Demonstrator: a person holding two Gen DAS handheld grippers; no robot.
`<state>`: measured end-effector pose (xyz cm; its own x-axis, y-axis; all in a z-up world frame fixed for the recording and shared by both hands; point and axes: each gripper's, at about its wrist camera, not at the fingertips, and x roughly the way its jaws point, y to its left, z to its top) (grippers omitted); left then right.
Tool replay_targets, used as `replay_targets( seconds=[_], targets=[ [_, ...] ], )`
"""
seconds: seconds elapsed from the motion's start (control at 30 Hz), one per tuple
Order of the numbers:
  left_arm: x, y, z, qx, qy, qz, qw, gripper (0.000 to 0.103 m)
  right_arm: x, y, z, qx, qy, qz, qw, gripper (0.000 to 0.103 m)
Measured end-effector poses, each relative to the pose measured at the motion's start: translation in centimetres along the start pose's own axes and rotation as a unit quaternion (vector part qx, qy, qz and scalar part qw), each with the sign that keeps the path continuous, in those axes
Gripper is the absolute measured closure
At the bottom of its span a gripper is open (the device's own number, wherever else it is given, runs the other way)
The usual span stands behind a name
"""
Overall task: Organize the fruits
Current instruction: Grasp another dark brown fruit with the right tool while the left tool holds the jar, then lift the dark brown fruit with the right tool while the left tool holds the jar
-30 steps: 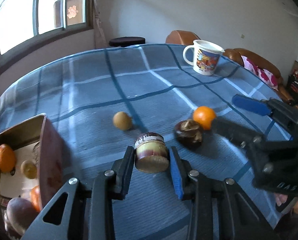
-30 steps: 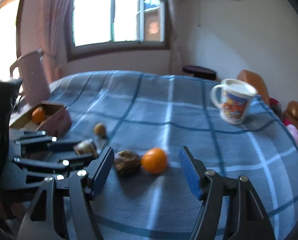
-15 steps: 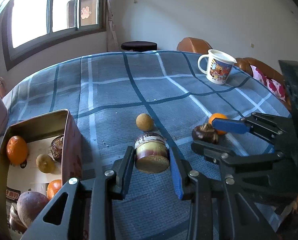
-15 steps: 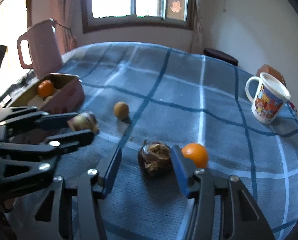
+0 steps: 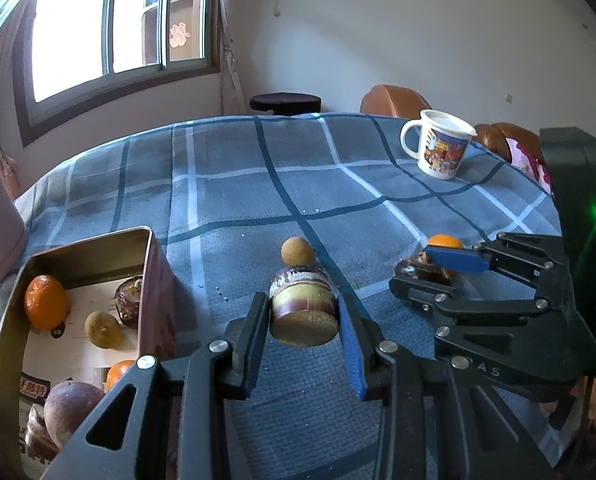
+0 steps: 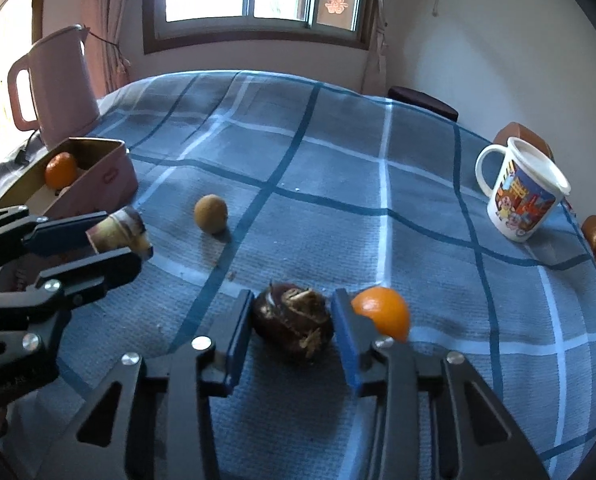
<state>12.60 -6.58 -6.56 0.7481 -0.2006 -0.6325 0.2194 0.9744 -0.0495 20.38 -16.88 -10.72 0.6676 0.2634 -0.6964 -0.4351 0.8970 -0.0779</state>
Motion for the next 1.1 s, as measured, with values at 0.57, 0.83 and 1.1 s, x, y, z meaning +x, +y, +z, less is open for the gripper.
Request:
replay_targets(
  seconds=[0.57,0.83,1.1],
  targets=[
    [-2.0,0.0,-0.2,0.001,-0.055,0.020,0.9983,0.067,-3.9,1.1,-0.5,-0.013,-0.101,0.010,0.995,0.062],
    [-2.7,0.0,-0.3,0.000,-0.075,0.027,0.9968,0.067,-5.2,1.0,-1.0,-0.007,-0.138,0.012,0.990,0.062],
    [-3.2,-0.1,-0.4,0.001,-0.090,0.034,0.9954,0.067,-6.1,0.9,-1.3,-0.004,-0.162,0.011,0.987,0.062]
  ],
)
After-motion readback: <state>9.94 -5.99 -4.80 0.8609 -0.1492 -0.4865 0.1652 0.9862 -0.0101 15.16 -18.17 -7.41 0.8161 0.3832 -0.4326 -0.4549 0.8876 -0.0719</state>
